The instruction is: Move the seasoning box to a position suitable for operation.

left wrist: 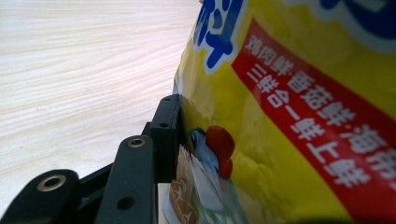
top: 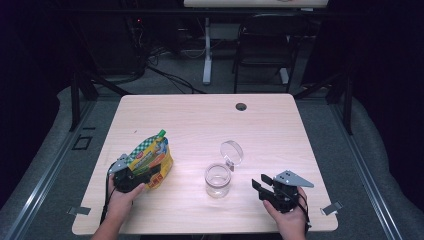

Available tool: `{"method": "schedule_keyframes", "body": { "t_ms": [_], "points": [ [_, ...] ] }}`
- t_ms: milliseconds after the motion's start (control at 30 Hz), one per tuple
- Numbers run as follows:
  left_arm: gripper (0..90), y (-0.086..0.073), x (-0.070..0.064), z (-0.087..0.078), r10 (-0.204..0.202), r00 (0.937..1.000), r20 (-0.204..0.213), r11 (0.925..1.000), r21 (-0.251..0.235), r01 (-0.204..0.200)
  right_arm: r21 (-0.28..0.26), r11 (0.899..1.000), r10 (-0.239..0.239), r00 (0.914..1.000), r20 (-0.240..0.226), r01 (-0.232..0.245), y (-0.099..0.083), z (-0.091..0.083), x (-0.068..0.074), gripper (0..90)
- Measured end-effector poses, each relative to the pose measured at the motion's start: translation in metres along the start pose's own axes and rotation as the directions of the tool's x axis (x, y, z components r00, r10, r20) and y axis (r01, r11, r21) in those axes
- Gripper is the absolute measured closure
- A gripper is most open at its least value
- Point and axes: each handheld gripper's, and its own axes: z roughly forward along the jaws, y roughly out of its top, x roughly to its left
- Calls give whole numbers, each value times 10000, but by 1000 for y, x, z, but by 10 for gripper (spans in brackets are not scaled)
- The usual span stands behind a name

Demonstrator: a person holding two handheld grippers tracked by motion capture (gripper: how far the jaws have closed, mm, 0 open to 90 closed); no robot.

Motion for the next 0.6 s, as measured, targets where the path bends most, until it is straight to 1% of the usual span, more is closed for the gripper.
{"method": "schedule_keyframes", "body": {
  "t_ms": [33,67,100,133,200,233,300,367,400,433,467,500,567,600],
  "points": [
    [600,2,-1,-2,83,9999,125,10000,45,-84,-19,10000,-25,10000,-1,25,0,0,0,569],
    [600,2,-1,-2,83,9999,125,10000,45,-84,-19,10000,-25,10000,-1,25,0,0,0,569],
    [600,4,-4,-3,187,9998,53,9998,-40,-186,-61,10000,-64,10000,24,64,1,-1,1,568],
    [600,5,-4,-4,270,9996,126,9996,18,-271,-56,9999,-98,9999,30,98,1,-1,1,567],
    [601,6,-6,-5,276,9996,111,9996,-18,-276,-87,9999,-132,9999,28,132,1,-2,2,564],
    [601,7,-7,-6,358,9993,49,9993,-86,-358,-87,9999,-132,9999,28,132,1,-2,2,564],
    [601,9,-10,-8,444,9990,-20,9990,14,-444,-100,9997,-238,9997,20,238,2,-3,3,558],
    [601,12,-13,-12,590,9982,104,9981,148,-591,-123,9978,-646,9979,111,647,4,-3,7,545],
    [601,12,-13,-12,590,9982,104,9981,148,-591,-123,9978,-646,9979,111,647,4,-3,7,545],
    [601,13,-16,-14,702,9975,74,9974,157,-703,-220,9964,-823,9966,51,824,5,-2,10,536],
    [601,13,-16,-14,702,9975,74,9974,157,-703,-220,9964,-823,9966,51,824,5,-2,10,536],
    [601,15,-19,-16,857,9963,28,9961,194,-858,-198,9940,-1079,9942,32,1080,6,-2,14,532],
    [601,17,-23,-19,991,9951,34,9948,242,-991,-313,9908,-1319,9913,-14,1318,7,-2,18,527],
    [602,17,-23,-19,991,9951,34,9948,242,-991,-313,9908,-1319,9913,-14,1318,7,-2,18,527]
  ]
}}
